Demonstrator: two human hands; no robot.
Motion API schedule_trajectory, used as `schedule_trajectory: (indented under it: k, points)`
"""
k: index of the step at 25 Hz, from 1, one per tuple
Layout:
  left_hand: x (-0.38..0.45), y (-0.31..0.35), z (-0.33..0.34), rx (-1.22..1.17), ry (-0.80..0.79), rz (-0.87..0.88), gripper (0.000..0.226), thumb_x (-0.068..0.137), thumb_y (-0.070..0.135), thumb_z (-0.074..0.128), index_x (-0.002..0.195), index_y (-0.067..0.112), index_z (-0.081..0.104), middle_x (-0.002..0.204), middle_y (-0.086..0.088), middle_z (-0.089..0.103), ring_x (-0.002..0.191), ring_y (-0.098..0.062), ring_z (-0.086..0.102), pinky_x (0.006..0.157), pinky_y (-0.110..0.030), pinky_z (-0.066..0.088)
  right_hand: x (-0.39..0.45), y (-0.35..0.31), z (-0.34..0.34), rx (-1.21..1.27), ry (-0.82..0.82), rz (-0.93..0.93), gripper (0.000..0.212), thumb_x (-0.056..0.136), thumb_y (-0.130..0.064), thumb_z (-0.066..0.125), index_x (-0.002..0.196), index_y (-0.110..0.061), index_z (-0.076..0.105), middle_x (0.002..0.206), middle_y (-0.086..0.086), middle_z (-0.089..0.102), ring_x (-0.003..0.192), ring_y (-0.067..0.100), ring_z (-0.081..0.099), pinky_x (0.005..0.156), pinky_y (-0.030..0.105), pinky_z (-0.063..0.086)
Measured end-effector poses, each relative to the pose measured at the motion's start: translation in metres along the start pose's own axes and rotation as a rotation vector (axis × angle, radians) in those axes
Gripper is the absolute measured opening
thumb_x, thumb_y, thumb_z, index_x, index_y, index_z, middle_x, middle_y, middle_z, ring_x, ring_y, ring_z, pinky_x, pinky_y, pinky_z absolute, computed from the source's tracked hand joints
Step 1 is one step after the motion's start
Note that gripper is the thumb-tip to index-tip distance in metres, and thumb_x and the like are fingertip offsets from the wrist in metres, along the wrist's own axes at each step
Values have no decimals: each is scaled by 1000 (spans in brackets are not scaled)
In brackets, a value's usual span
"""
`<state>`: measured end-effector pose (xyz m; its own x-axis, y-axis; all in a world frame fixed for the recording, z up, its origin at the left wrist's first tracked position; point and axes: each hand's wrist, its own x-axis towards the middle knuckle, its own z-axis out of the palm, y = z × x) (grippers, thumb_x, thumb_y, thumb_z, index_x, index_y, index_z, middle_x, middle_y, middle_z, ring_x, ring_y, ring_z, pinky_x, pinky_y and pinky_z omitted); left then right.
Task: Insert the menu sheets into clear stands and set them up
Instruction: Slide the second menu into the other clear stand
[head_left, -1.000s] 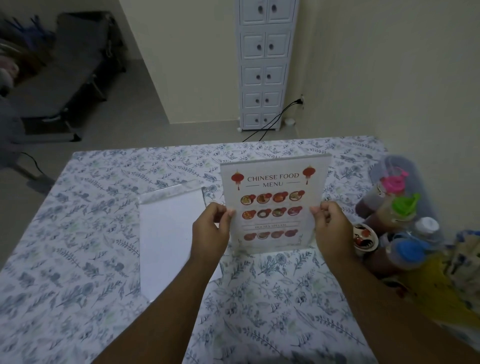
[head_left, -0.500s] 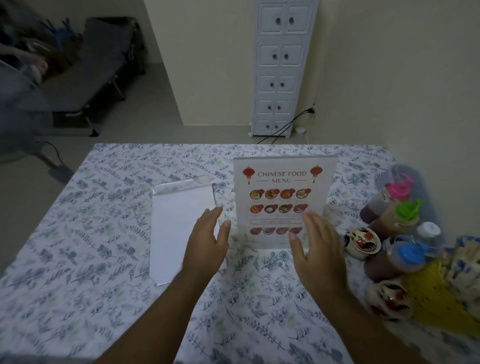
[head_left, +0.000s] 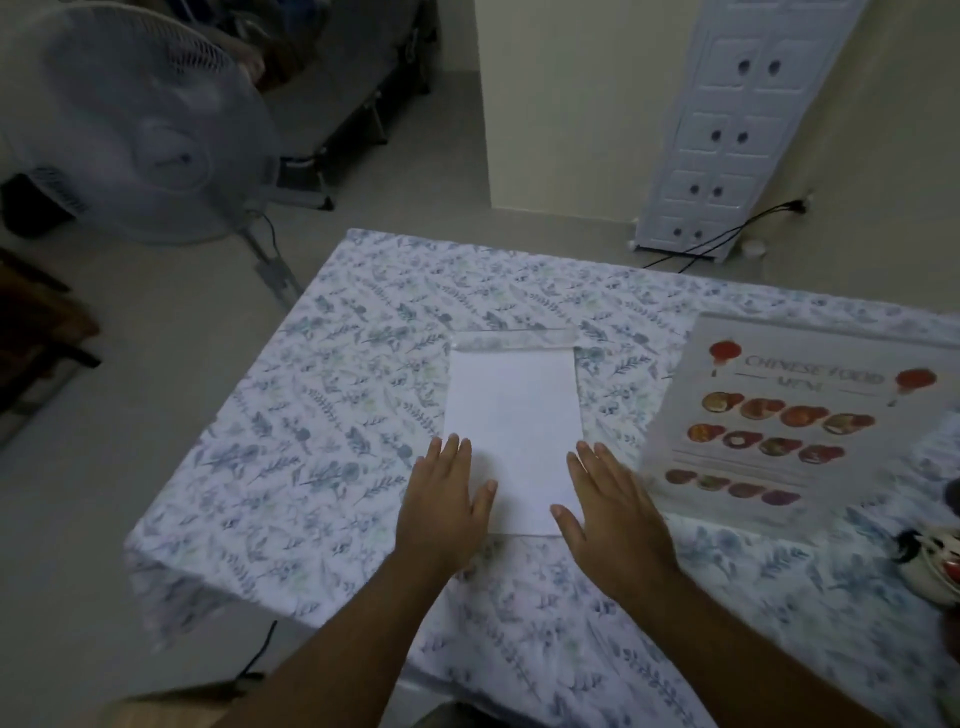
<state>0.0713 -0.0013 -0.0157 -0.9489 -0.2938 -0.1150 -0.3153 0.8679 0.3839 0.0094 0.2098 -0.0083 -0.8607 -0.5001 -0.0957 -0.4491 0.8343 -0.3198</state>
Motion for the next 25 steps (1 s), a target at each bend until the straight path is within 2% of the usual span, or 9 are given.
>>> schedule_trajectory:
  k: [5,9,11,13,15,17,19,22,25]
  points:
    - [39,-56,5,164,-160,-59,82,101,60,24,161,8,9,171,-12,7,157,-28,0,126,-42,1,43,-15,27,-86,-186,296,90,97,-60,41,158,-2,9,167,15,7,153,29,6,123,40,11]
    - [47,-72,15,150,-212,-39,89,99,62,27,161,4,-2,170,-17,-3,156,-32,-6,126,-42,-2,57,-27,41,8,-203,539,102,90,-58,59,157,0,9,163,19,16,147,34,18,117,41,24]
    - [45,-69,17,47,-188,-31,83,102,52,35,161,4,3,170,-19,0,156,-33,-3,126,-41,0,62,-35,44,100,-150,613,97,86,-47,71,155,0,20,158,21,24,144,35,22,116,42,25]
    - [47,-65,15,-88,-166,-48,76,100,41,48,158,4,18,167,-19,15,154,-34,9,125,-42,10,67,-40,46,196,-76,689,93,79,-35,82,149,0,32,152,22,32,140,36,27,114,42,28]
    - [51,-60,10,-216,-130,-108,64,91,30,60,147,8,37,153,-13,34,142,-32,28,118,-45,27,72,-42,45,271,-41,771,88,76,-26,85,146,-1,38,147,22,36,136,35,33,111,42,32]
    - [55,-55,5,-344,-124,-227,58,81,26,65,135,13,47,136,-6,39,127,-26,34,107,-45,37,77,-42,43,348,-18,850,73,75,-21,82,138,-2,50,138,21,48,127,35,45,105,42,42]
    - [58,-51,1,-486,-140,-360,60,77,27,71,132,13,51,130,-3,39,121,-21,34,103,-40,40,77,-41,42,517,68,917,50,76,-14,81,121,-1,64,121,20,64,107,33,61,89,40,55]
    - [60,-55,-4,-718,-134,-440,56,79,22,71,132,11,55,131,-7,54,120,-25,55,100,-45,51,67,-39,36,886,129,975,25,87,-6,70,112,-6,67,107,12,74,85,22,68,69,32,55]
    - [50,-66,-22,-892,-138,-505,47,93,19,60,139,24,49,119,2,67,99,-15,67,84,-36,57,47,-36,26,1018,119,886,30,92,-8,63,121,-16,62,100,3,74,83,21,70,64,34,55]
